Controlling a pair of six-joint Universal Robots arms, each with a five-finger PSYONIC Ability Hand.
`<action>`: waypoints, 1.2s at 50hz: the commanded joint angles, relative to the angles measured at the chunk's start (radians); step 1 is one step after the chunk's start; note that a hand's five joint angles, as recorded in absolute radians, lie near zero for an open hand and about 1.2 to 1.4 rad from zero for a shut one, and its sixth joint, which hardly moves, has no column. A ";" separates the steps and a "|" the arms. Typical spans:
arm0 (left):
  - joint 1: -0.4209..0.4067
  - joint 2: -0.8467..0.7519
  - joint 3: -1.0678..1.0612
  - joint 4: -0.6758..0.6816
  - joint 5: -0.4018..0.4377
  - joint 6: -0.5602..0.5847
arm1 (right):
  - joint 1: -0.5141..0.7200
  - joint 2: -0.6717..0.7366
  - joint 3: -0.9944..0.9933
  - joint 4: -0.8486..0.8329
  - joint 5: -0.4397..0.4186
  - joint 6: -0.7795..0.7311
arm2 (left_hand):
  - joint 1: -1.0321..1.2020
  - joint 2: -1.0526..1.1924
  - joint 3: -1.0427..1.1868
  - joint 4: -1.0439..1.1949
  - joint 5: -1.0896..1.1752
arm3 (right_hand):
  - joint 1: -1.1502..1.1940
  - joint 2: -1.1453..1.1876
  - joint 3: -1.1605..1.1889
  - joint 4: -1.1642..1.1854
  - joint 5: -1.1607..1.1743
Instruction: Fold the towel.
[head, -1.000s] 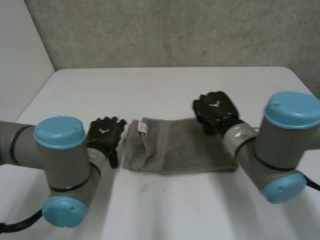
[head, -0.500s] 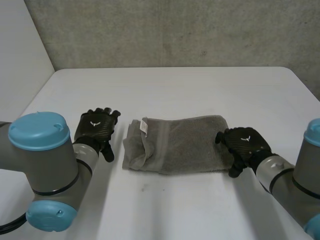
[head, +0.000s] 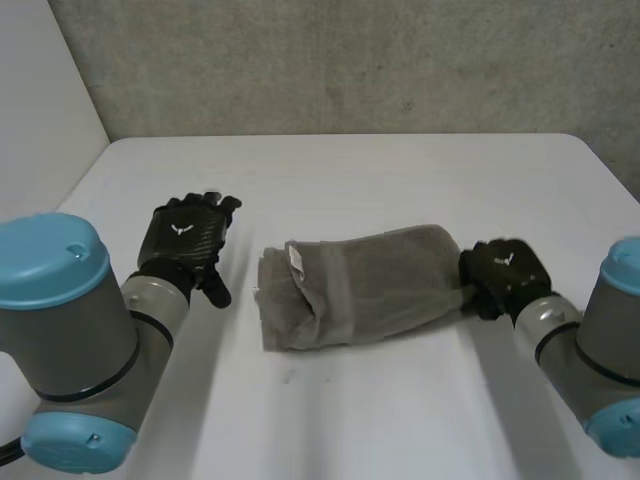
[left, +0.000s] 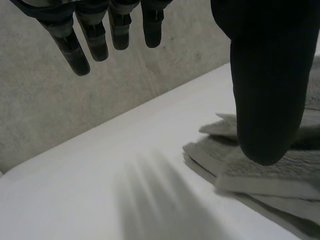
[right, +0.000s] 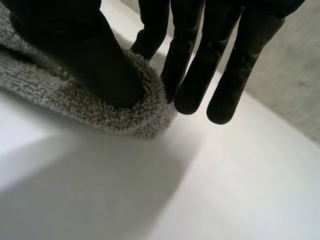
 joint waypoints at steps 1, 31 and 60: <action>0.016 0.043 -0.009 0.000 0.016 -0.002 | 0.141 -0.002 -0.188 0.009 0.019 -0.099 | -0.005 0.011 0.007 0.009 -0.024 | 0.048 0.228 0.213 0.205 0.249; 0.059 0.042 0.082 0.003 0.019 -0.023 | 0.411 0.008 -0.290 0.144 -0.104 0.022 | 0.001 0.017 0.013 0.015 -0.018 | -1.174 -0.993 -1.009 -1.017 -0.973; -0.125 -0.245 0.104 -0.060 0.002 -0.117 | 0.276 0.342 -0.655 0.477 -0.068 0.243 | 0.004 0.020 0.016 0.018 -0.015 | -1.174 -0.993 -1.009 -1.017 -0.973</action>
